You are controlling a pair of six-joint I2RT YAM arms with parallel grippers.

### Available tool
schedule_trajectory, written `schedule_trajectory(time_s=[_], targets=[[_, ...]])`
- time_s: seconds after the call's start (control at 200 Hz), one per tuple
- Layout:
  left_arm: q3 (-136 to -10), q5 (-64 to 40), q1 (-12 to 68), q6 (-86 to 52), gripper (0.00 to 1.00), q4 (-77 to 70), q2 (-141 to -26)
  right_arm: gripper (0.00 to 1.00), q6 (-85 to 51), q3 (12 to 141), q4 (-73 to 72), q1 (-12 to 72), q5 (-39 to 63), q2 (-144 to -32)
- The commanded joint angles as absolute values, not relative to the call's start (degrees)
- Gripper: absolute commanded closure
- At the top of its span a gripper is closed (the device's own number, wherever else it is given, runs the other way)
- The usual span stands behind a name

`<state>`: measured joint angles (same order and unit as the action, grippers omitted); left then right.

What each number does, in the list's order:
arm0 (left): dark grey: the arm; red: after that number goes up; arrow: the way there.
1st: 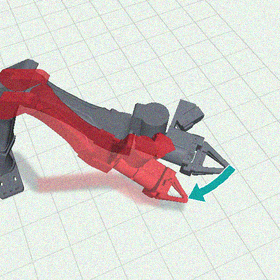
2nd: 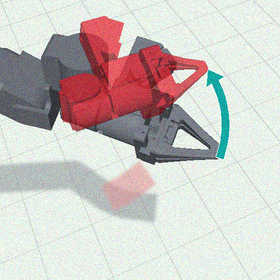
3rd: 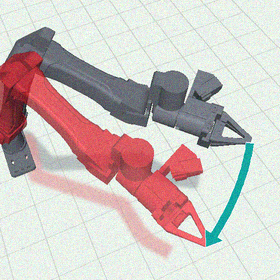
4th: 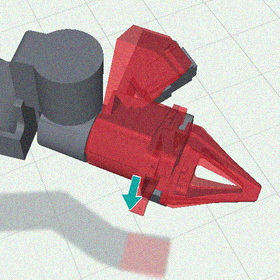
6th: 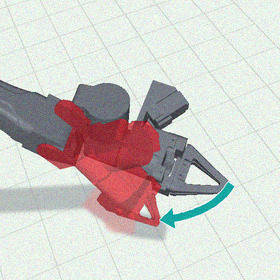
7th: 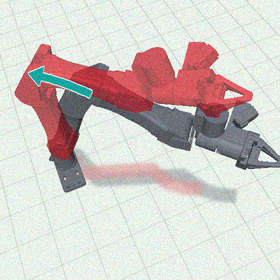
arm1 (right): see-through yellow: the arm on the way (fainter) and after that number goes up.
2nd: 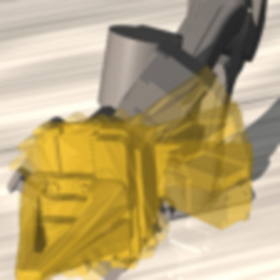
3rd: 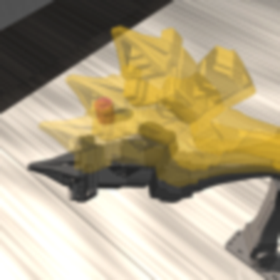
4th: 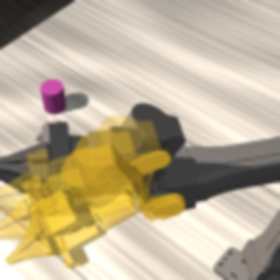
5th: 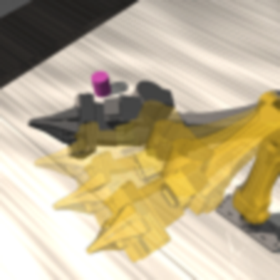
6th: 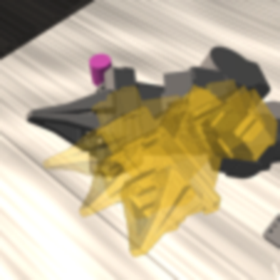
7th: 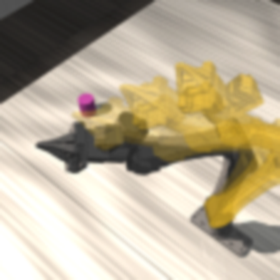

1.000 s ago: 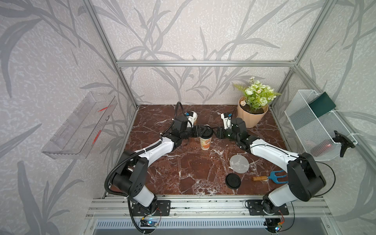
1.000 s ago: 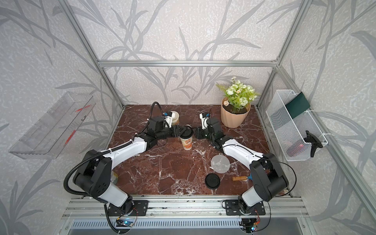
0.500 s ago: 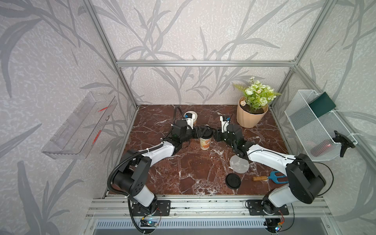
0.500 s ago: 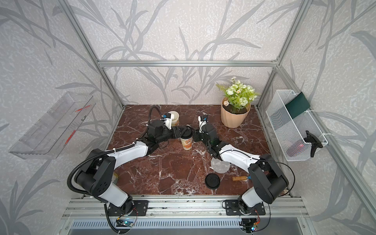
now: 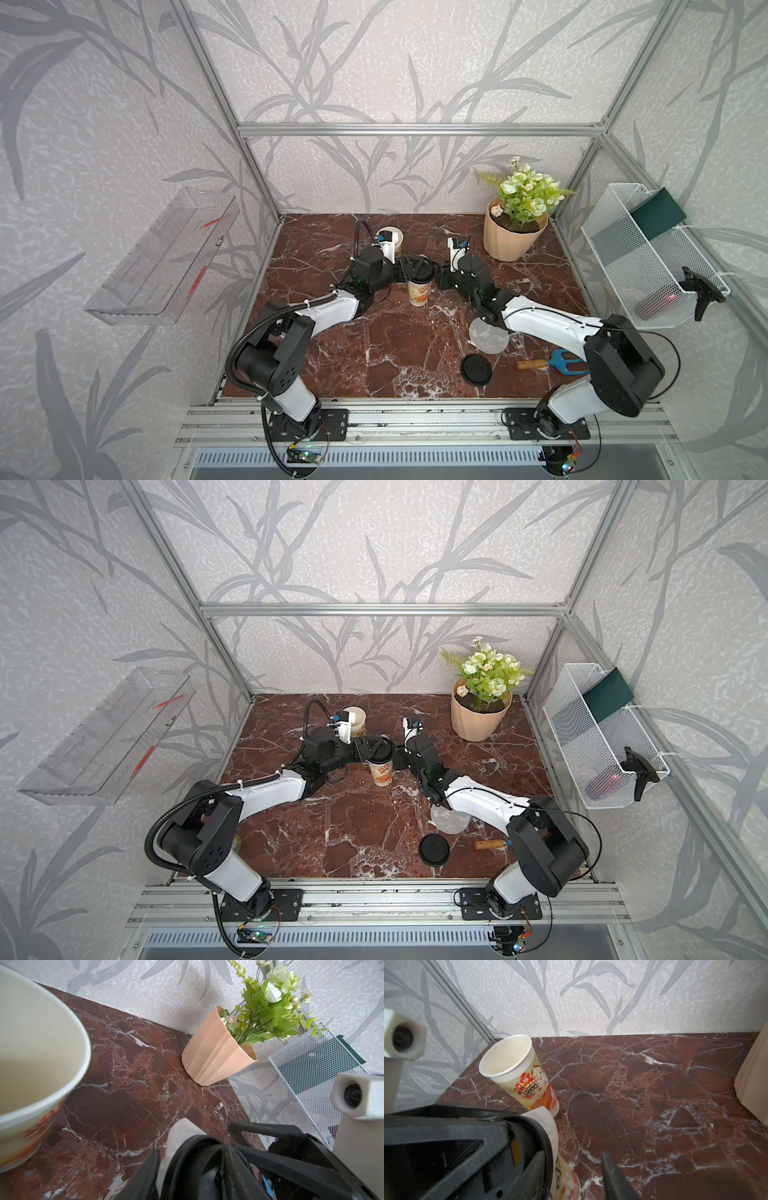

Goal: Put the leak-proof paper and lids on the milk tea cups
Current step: Secure the cup lid on the cup.

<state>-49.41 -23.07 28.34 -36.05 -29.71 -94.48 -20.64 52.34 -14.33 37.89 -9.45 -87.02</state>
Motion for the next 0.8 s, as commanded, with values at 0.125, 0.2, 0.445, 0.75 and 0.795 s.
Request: schedule_trajectory(time_s=[0.125, 0.2, 0.445, 0.75, 0.795], targets=[[-48.92, -20.74, 28.96, -30.98, 0.43, 2.10, -97.91, 0.47, -14.49, 62.47, 6.66, 37.20, -3.88, -87.07], [-51.07, -20.57, 28.72, -30.48, 0.41, 4.31, -96.62, 0.46, -14.08, 64.27, 7.83, 37.09, -3.69, -87.14], [-57.19, -19.71, 28.29, -28.68, 0.34, 10.97, -92.88, 0.44, -13.78, 65.54, 8.68, 36.20, -3.95, -85.23], [-61.03, -19.24, 27.84, -27.78, 0.27, 14.30, -90.96, 0.38, -13.65, 63.43, 7.17, 35.53, -3.19, -82.06], [-61.25, -19.30, 27.80, -27.77, 0.27, 14.35, -90.64, 0.37, -13.74, 62.66, 6.40, 35.47, -2.85, -81.45]])
